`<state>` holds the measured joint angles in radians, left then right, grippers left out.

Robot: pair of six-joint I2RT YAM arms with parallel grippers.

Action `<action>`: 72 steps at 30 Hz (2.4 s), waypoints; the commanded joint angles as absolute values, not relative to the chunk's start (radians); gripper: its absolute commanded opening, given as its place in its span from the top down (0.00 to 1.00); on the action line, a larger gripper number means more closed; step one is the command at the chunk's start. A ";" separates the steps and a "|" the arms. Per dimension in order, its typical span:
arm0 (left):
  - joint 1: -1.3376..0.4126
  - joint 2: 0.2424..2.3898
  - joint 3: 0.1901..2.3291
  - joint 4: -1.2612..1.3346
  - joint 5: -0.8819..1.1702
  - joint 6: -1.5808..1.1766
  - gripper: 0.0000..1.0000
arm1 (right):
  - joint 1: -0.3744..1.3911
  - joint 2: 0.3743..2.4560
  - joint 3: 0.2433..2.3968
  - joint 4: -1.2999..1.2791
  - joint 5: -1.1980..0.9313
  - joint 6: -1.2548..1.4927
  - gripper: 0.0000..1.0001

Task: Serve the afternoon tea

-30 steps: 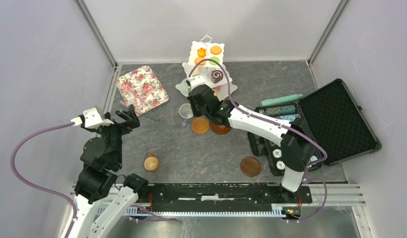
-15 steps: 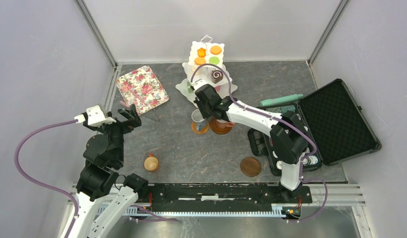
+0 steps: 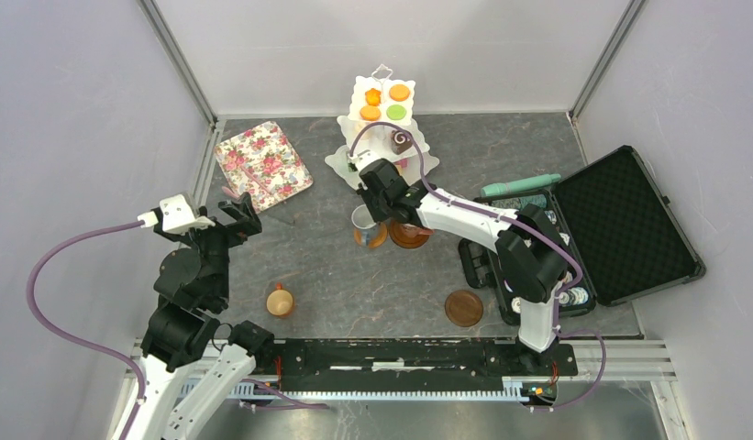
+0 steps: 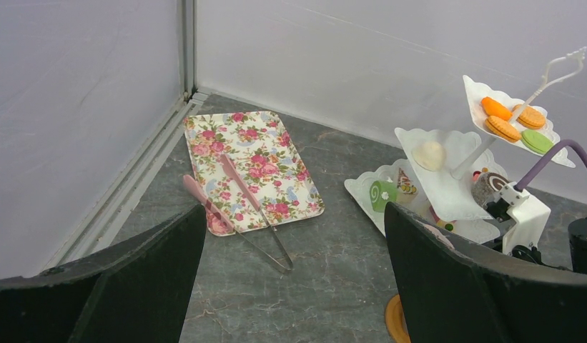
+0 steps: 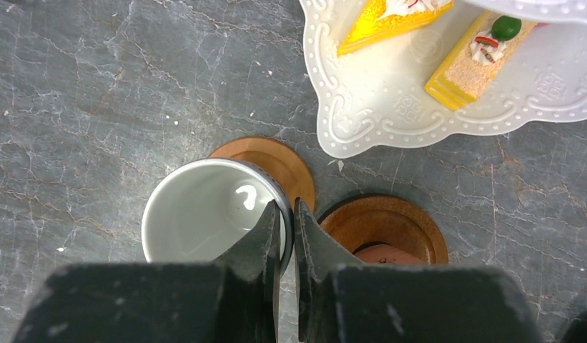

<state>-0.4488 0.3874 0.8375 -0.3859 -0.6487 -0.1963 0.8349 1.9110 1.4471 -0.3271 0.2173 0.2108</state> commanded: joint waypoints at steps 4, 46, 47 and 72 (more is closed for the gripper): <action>-0.441 0.391 0.836 -0.334 -0.643 -0.216 0.00 | 0.833 1.895 1.431 -0.225 0.207 0.200 1.00; -0.436 0.477 0.844 -0.343 -0.635 -0.204 0.00 | 1.021 0.856 0.578 -0.650 0.288 0.580 0.54; -0.436 0.481 0.844 -0.346 -0.640 -0.203 0.00 | 1.026 0.842 0.538 -0.636 0.296 0.600 0.58; -0.436 0.534 0.843 -0.350 -0.646 -0.190 0.00 | 1.201 1.508 0.659 -0.008 0.160 0.437 0.62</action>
<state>-0.4423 0.5205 0.8364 -0.3862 -0.6514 -0.1959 1.1809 1.3514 0.5606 -0.1154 0.2813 0.5240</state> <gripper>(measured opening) 0.996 0.361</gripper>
